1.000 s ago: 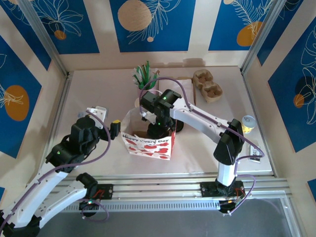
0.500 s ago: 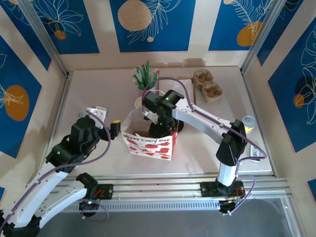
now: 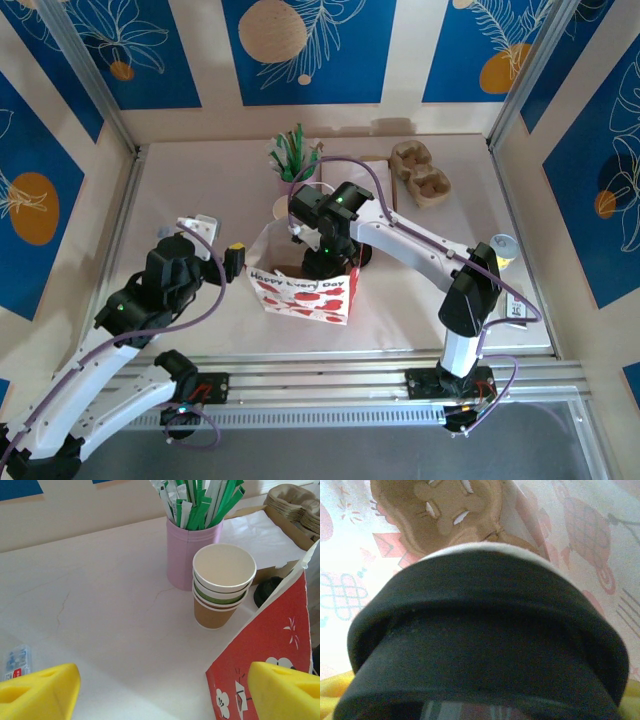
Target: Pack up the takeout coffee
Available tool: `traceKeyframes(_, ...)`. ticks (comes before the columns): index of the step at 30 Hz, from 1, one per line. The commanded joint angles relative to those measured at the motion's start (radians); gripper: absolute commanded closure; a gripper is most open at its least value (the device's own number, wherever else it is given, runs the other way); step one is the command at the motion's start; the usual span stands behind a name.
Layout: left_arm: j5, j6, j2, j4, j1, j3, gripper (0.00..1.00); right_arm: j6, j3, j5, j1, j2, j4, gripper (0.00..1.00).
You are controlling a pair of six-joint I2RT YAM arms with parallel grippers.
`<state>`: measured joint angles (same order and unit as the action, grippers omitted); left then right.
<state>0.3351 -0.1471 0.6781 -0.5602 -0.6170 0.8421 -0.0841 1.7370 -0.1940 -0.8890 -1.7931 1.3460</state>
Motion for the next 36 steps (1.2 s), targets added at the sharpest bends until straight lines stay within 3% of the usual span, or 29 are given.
traceKeyframes(1,0.014,0.018,0.002,-0.007,0.010,0.011,0.13,-0.013,0.004,0.013,0.000,0.022,0.001,0.27)
traceKeyframes(36,0.021,0.019,0.000,-0.009,0.010,0.011,0.13,-0.012,-0.007,-0.022,0.015,0.031,0.035,0.27)
